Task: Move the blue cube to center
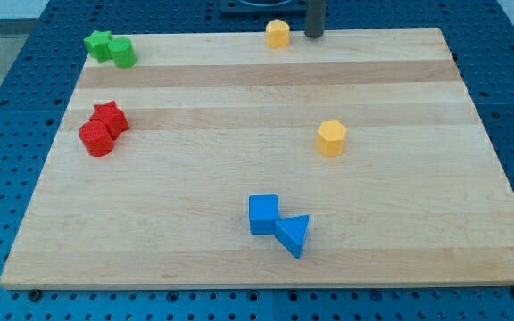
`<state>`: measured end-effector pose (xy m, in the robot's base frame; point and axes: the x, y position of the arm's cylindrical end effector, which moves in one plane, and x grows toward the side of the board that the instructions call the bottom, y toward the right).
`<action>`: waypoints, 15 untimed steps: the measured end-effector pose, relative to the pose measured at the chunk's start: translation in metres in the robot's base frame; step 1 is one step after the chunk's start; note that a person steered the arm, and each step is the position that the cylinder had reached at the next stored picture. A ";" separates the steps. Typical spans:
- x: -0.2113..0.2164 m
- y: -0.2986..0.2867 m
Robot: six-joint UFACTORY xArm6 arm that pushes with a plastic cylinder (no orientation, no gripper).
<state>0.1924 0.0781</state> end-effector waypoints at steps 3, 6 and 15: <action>0.001 -0.041; 0.064 -0.010; 0.274 0.025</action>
<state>0.4661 0.1026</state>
